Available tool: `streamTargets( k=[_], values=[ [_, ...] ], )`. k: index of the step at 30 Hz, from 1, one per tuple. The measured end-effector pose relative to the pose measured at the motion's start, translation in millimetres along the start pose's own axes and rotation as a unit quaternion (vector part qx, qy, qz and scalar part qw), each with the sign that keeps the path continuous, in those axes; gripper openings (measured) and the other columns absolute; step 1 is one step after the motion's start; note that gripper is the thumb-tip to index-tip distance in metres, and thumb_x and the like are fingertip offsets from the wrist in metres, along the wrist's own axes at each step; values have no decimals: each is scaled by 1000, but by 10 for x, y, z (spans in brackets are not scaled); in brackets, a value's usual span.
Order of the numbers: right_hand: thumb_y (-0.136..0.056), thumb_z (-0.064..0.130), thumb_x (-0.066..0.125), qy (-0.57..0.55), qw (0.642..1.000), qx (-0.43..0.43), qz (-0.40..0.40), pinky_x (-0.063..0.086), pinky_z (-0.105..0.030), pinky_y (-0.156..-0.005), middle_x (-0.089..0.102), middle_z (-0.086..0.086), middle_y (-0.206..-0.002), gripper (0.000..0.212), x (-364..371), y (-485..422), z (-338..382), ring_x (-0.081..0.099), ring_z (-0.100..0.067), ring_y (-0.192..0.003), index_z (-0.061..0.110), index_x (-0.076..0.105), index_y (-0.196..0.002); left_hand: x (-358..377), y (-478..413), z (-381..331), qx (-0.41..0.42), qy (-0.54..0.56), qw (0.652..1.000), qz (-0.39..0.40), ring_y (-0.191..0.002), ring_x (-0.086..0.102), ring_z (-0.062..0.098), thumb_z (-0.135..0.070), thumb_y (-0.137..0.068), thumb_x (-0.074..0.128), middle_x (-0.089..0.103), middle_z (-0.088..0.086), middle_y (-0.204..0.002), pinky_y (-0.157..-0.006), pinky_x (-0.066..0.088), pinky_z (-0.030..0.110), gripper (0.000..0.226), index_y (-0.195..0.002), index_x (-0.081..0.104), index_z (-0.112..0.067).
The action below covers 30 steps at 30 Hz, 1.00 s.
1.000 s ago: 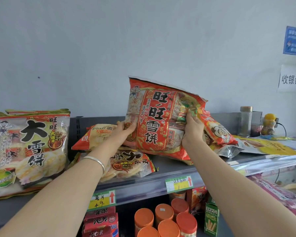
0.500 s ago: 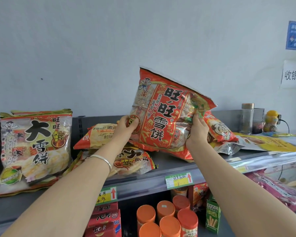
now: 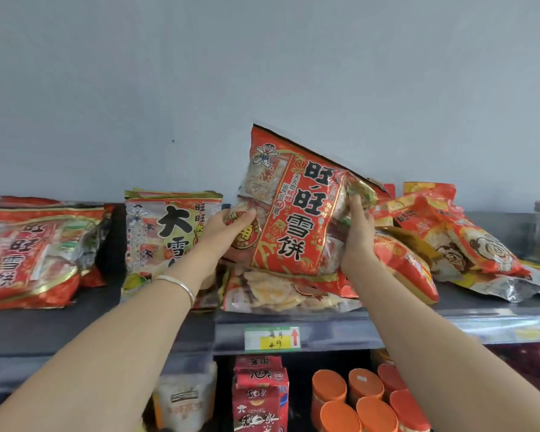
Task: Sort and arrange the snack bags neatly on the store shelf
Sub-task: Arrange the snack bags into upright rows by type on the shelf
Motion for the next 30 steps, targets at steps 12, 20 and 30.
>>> streamTargets(
  k=[12, 20, 30],
  values=[
    [-68, 39, 83, 101, 971, -5, 217, 60, -35, -67, 70, -7, -102, 62, 2393, 1405, -1029, 73, -18, -75, 22, 46, -115, -2872, 597, 887, -56, -8, 987, -153, -119, 44, 12, -60, -77, 62, 46, -3, -140, -97, 34, 31, 81, -142, 38, -20],
    [-45, 69, 78, 133, 959, 26, 251, 50, -54, -95, 57, -8, -130, 115, 3490, 2014, -1764, 62, -31, -111, 23, 31, -138, -4122, 720, 1379, -100, -68, 970, -210, -132, 40, 26, -48, -89, 55, 37, 6, -149, -100, 37, 33, 70, -145, 33, -15],
    [-77, 52, 73, 260, 937, -38, 228, 34, -55, -108, 19, -12, -154, 117, 4347, 2034, -2339, 32, -36, -138, 24, -12, -152, -4774, 420, 1890, -157, -197, 924, -288, -134, 36, 31, -40, -94, 51, 32, 6, -151, -109, 31, 50, 61, -148, 25, -25]
  ],
)
Point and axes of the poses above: each hand's wrist, its own y-axis away from the middle knuckle, its own x-axis out of the palm, z = x × y, the point moved 2 cm from there along -y, towards the middle knuckle
